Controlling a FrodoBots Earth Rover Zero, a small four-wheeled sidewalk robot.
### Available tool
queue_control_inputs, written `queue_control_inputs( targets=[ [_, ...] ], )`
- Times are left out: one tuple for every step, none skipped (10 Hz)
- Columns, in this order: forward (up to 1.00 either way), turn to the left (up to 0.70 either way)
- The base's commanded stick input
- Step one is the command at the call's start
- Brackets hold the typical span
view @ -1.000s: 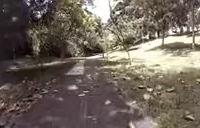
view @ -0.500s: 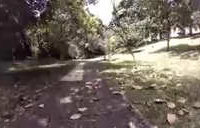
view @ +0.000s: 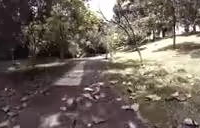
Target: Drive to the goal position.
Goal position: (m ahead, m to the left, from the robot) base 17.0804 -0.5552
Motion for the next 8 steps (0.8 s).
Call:
queue_control_inputs(
  targets=[
    [1.0,0.0],
    [1.0,0.0],
    [1.0,0.0],
    [1.0,0.0],
    [1.0,0.0],
    [1.0,0.31],
    [1.0,0.29],
    [1.0,0.11]
  ],
)
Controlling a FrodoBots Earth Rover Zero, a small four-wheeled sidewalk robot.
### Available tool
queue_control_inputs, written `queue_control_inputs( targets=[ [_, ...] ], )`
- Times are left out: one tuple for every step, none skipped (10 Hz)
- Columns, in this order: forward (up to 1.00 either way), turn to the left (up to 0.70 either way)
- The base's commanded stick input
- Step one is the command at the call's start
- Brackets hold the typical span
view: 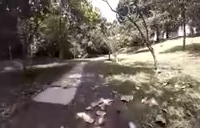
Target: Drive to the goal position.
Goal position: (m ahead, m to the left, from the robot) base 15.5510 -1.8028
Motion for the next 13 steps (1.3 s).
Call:
queue_control_inputs(
  targets=[
    [1.0,0.0],
    [1.0,0.0],
    [1.0,0.0],
    [1.0,0.0],
    [1.0,0.0],
    [1.0,0.0],
    [1.0,0.0],
    [1.0,0.0],
    [0.98,0.0],
    [0.95,0.0],
    [0.95,0.0],
    [0.98,0.0],
    [0.98,0.0]
  ],
)
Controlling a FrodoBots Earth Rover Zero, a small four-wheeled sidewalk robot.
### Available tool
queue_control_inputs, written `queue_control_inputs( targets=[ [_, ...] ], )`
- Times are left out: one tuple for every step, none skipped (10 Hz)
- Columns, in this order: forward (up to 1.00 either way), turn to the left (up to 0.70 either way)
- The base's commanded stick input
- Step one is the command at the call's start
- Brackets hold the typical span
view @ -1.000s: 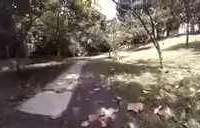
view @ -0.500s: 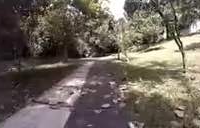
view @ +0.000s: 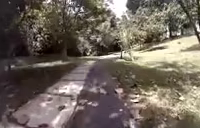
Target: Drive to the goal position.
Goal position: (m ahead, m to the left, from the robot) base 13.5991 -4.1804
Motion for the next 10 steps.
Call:
queue_control_inputs(
  targets=[
    [0.99,0.0],
    [1.0,0.0],
    [1.0,0.0],
    [1.0,0.0],
    [1.0,0.0],
    [1.0,0.0],
    [1.0,0.0],
    [1.0,0.0],
    [1.0,0.0],
    [1.0,0.0]
  ],
)
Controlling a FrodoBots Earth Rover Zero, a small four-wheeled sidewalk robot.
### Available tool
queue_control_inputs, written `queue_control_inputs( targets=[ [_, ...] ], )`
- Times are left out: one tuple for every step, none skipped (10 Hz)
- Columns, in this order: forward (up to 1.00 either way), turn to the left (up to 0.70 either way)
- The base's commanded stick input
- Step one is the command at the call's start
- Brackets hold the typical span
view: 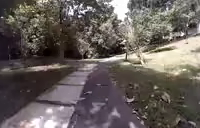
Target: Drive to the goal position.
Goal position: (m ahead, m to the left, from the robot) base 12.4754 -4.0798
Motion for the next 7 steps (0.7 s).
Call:
queue_control_inputs(
  targets=[
    [1.0,0.0],
    [1.0,0.0],
    [1.0,0.0],
    [1.0,0.0],
    [1.0,0.0],
    [1.0,0.0],
    [1.0,0.0]
  ],
)
